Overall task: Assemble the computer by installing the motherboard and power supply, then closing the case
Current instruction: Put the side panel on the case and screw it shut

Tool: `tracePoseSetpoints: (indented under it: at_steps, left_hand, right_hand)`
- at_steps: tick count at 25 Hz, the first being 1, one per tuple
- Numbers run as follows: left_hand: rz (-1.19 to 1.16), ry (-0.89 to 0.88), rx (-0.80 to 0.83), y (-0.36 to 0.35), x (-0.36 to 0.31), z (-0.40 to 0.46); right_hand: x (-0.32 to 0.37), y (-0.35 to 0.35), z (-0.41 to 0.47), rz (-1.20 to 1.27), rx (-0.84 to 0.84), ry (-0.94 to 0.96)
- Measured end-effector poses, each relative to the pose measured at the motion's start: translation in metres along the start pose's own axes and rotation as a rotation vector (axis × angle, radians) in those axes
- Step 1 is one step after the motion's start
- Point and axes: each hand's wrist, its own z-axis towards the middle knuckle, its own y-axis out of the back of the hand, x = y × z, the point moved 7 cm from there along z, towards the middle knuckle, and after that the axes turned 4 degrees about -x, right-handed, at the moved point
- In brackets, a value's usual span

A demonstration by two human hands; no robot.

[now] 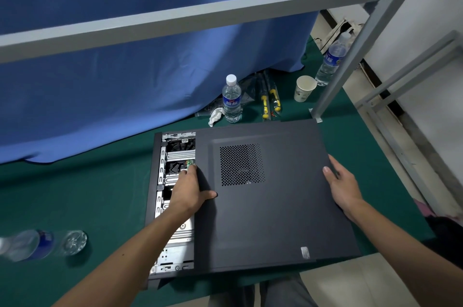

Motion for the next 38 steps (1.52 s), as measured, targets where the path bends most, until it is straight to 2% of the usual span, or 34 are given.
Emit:
tracePoseSetpoints:
  at_steps: [15,18,30,32,38]
  left_hand:
    - [-0.080,-0.014,-0.028,0.000,0.002,-0.002]
    - [-0.163,0.054,-0.029,0.002,0.013,-0.001]
    - [-0.168,0.193,-0.012,-0.005,0.034,-0.001]
    - [-0.185,0.182,-0.014,-0.006,0.027,-0.001]
    - [-0.235,0.068,0.020,-0.026,-0.033,-0.007]
  right_hand:
    - [0.001,0.006,0.002,-0.016,0.024,0.014]
    - [0.006,0.005,0.002,0.007,0.013,0.021]
    - [0.007,0.001,-0.002,0.001,0.014,0.020]
    - [0.002,0.006,0.001,0.005,0.020,0.018]
    - [-0.022,0.063,0.013,0.044,-0.105,-0.043]
